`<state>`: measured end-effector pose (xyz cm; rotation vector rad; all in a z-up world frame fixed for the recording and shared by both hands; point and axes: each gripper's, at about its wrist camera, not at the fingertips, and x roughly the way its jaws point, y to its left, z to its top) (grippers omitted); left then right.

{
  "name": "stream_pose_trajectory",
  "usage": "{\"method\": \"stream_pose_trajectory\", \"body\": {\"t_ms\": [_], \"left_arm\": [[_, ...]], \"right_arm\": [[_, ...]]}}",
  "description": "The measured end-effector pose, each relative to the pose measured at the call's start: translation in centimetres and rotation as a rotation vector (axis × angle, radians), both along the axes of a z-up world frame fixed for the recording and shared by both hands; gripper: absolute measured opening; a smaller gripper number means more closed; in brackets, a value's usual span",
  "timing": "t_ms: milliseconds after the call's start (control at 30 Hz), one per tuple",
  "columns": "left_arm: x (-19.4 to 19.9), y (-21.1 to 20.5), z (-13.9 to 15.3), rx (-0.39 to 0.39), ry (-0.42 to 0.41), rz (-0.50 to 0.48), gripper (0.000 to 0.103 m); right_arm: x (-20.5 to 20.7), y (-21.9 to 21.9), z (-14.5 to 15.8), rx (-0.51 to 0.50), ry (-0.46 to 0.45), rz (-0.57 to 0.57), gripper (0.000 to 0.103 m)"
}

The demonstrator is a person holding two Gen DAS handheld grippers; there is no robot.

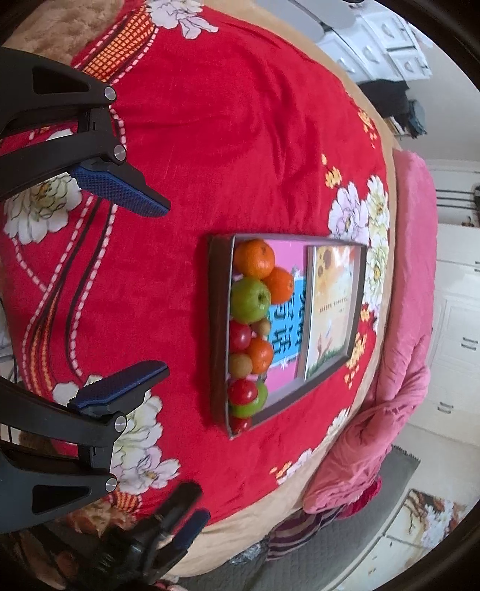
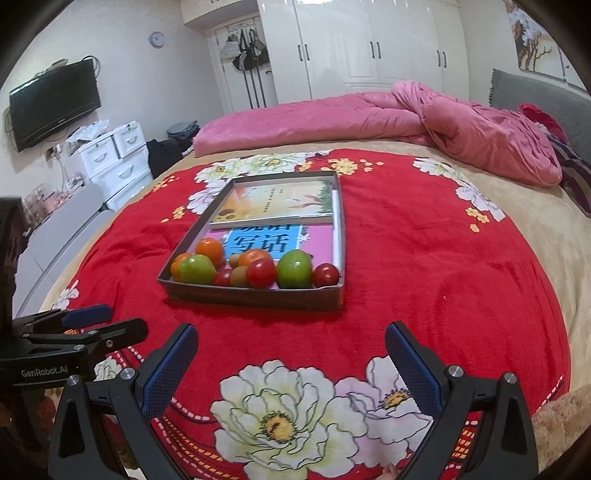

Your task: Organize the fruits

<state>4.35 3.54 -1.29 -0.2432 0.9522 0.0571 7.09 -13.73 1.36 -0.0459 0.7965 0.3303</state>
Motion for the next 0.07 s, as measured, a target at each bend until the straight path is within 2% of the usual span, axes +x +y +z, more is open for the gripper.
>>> {"method": "stream_pose_trajectory", "body": {"t_ms": [67], "left_arm": [[0.62,1.3,-0.2,-0.018,-0.004,0.02,0.081]], "right_arm": [[1.02,-0.88,0.08,0.006,0.0,-0.036,0.102]]}}
